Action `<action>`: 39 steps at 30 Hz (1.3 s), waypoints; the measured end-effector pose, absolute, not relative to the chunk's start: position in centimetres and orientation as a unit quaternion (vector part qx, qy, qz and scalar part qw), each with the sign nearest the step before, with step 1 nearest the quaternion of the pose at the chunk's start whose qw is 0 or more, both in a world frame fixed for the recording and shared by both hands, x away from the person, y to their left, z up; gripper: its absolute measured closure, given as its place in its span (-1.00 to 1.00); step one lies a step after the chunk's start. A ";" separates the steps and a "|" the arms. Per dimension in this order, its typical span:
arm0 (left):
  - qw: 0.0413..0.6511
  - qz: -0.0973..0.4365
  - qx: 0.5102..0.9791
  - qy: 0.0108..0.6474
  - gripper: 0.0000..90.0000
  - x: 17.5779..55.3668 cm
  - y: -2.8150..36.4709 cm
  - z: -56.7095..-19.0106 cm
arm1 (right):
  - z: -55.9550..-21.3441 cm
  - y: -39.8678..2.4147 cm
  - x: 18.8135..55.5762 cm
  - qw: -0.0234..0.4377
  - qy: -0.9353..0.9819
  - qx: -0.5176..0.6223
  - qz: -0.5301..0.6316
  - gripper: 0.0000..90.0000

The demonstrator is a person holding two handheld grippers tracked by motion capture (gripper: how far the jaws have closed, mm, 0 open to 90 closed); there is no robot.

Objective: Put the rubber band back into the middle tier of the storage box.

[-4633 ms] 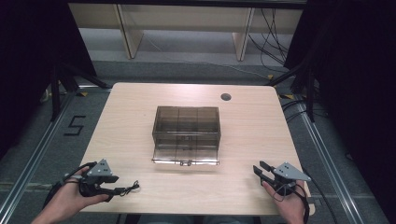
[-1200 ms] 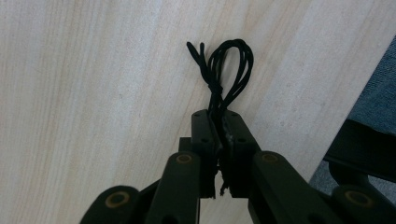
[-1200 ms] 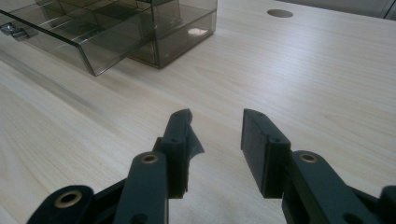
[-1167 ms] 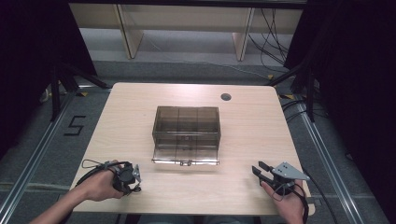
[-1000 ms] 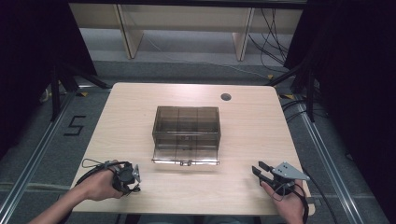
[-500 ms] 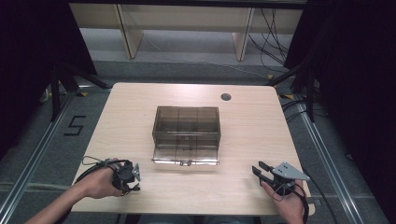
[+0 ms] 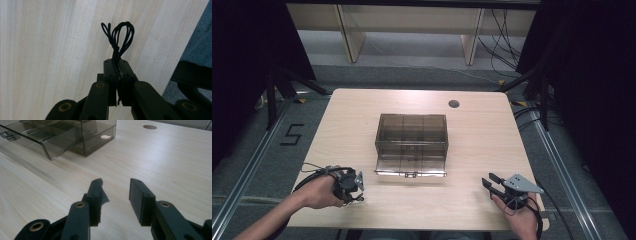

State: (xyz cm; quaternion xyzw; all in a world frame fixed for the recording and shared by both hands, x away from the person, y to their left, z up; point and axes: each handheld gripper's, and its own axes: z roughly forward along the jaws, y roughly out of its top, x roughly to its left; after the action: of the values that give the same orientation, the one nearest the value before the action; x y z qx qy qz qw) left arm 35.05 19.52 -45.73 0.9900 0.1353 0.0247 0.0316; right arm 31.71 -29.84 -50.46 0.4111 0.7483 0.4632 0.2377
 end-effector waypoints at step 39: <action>0.057 0.036 0.989 0.130 0.91 37.3 19.1 -42.6 | -50.7 -29.9 31.7 0.240 0.750 0.412 0.459 0.40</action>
State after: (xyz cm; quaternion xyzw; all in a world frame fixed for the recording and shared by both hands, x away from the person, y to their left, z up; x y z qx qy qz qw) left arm 37.26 19.10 -42.59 0.9892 0.1297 0.0363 0.0573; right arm 31.73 -29.91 -50.73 0.4119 0.7499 0.4589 0.2396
